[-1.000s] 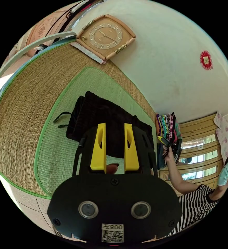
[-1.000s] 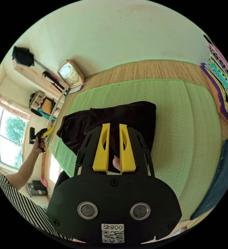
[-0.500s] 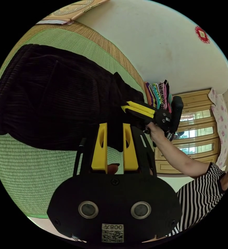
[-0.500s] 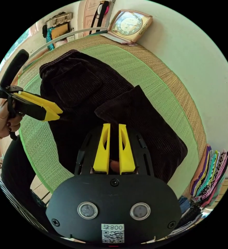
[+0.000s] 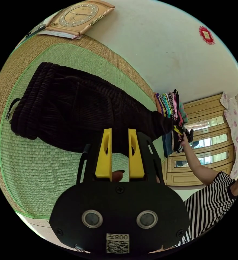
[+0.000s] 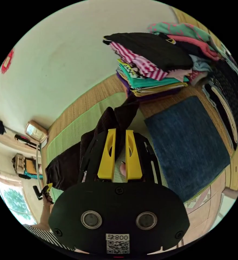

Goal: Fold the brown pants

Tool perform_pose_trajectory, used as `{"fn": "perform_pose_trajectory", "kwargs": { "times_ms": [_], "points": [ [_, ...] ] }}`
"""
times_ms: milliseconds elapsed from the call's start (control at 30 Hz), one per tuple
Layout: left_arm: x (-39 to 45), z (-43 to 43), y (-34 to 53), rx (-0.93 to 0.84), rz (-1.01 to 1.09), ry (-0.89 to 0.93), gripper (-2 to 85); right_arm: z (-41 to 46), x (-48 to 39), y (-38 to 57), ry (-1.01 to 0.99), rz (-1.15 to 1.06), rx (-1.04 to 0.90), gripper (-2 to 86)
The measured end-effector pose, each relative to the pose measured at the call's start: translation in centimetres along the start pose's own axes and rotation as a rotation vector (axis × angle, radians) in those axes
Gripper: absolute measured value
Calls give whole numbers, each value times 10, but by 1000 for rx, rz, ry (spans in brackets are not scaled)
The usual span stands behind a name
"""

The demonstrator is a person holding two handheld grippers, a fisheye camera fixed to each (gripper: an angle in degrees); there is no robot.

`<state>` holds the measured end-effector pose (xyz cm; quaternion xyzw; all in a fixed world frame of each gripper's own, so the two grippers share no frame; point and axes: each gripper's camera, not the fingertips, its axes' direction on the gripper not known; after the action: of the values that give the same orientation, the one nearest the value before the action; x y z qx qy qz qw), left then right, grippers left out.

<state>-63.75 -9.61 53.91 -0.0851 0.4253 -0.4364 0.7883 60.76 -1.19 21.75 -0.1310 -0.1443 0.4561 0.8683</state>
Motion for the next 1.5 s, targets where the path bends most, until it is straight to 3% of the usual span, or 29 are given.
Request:
{"fn": "perform_pose_trajectory", "kwargs": {
  "times_ms": [133,300,467,633,733,867,967,1100,1267,1500],
  "points": [
    [12,14,-7,-32,17,-32,100,2,22,19,-14,41,28,48],
    [37,38,-27,-75,74,-99,106,29,-31,25,-22,-150,-44,57],
    [49,76,-39,-179,90,-318,89,76,-82,37,103,-345,-154,56],
    [56,83,-33,-165,116,-424,15,112,-92,49,208,-382,-219,32],
    [70,83,-30,-198,195,-612,4,112,-99,51,218,-397,-210,22],
    [56,64,-27,-153,87,-581,1,113,-109,57,215,-443,-215,17],
    [73,69,-27,-153,101,-669,3,112,-113,57,198,-451,-222,12],
    [97,55,-29,-80,153,-617,13,94,-119,53,156,-449,-155,14],
    [106,19,-67,59,153,-506,93,78,-173,47,83,-610,-96,66],
    [79,0,-125,64,16,-643,121,118,-249,47,118,-810,-187,109]
  ]
}}
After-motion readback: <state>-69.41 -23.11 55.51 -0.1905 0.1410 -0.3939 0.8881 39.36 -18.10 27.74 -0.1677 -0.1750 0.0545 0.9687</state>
